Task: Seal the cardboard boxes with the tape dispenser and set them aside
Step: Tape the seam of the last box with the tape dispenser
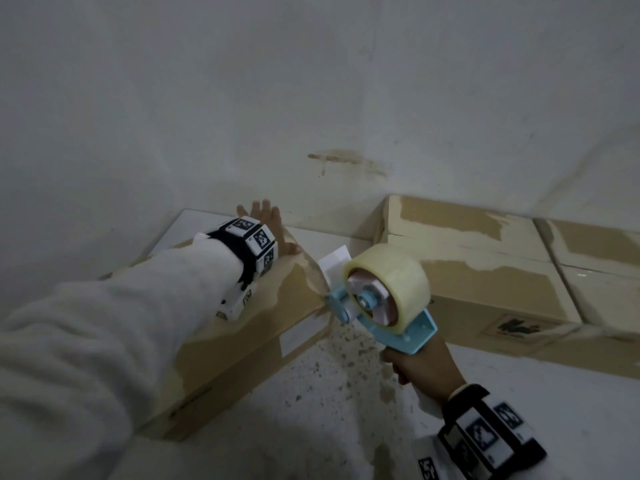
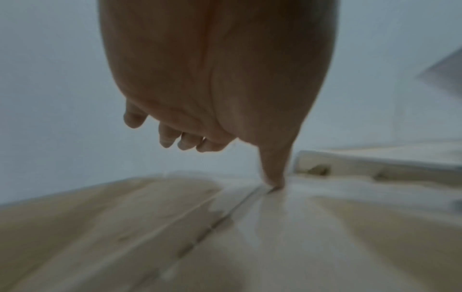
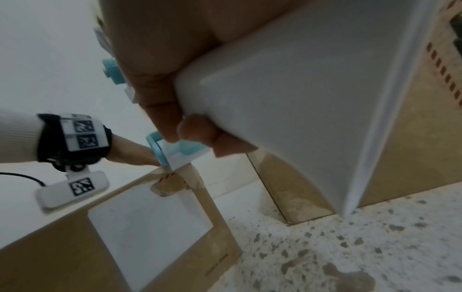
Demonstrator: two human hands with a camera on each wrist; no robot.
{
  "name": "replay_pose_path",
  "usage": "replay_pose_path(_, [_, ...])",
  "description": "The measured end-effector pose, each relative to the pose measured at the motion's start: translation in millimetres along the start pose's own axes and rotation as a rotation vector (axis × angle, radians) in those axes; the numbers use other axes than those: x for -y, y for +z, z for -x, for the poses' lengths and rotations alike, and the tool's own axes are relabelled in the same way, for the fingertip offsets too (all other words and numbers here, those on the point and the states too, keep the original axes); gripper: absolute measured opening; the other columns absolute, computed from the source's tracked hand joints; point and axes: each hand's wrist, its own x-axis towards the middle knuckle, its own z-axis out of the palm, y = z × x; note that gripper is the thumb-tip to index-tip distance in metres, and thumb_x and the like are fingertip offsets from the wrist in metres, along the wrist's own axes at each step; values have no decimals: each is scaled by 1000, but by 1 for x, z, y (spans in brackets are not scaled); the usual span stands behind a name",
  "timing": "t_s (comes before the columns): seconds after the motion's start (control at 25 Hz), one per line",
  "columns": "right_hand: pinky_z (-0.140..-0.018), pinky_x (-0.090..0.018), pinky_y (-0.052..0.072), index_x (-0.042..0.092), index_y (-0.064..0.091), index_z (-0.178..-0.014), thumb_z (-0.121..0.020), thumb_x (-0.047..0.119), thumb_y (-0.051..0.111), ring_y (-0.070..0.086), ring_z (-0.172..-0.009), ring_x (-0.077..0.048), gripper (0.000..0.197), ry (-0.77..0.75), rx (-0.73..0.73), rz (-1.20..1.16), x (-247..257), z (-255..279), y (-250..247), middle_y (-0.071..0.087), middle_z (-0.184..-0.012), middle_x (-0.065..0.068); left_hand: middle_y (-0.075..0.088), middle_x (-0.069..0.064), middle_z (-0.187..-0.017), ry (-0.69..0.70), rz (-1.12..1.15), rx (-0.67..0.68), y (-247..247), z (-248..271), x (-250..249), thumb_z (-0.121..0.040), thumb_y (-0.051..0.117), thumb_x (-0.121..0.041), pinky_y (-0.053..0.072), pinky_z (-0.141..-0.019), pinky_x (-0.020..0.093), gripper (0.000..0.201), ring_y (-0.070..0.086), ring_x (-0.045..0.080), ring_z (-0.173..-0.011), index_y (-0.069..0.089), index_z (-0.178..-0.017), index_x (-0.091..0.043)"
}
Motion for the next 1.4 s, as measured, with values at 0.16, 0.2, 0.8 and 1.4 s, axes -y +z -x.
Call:
replay_pose_path(0.16, [-43, -31, 39, 5, 52, -66, -75, -11, 61, 41, -41, -20, 20, 15, 19, -46, -3, -2, -2, 47, -47, -6, 7, 7, -159, 319, -80, 9, 10, 65, -40, -96, 39, -32, 8, -117, 52, 59, 2, 27, -147, 20, -149, -14])
replay_pose_path(0.2, [-43, -32, 38, 5, 51, -69, -75, -12, 60, 40, -43, -22, 20, 17, 24, -68, -4, -2, -2, 46, -49, -7, 3, 5, -160, 373, -107, 62, 20, 77, -49, -95, 40, -35, 6, -116, 52, 62, -3, 26, -147, 17, -150, -17])
replay_pose_path(0.8, [-44, -27, 33, 13, 48, -71, -71, -8, 57, 35, -39, -14, 22, -9, 46, -89, -5, 27, -24, 44, -45, 4, -2, -5, -160, 267, 21, -44, 65, 93, -64, -95, 41, -33, 11, -114, 54, 66, -2, 23, -148, 7, -151, -24])
replay_pose_path(1.4, [-42, -25, 34, 13, 47, -58, -68, 1, 59, 37, -29, -14, 20, 173, 10, 55, -37, 5, 2, 45, -44, -1, 4, -6, -160, 175, 161, -96, 64, 88, -72, -94, 40, -47, 11, -116, 56, 61, 2, 20, -148, 19, -149, -31])
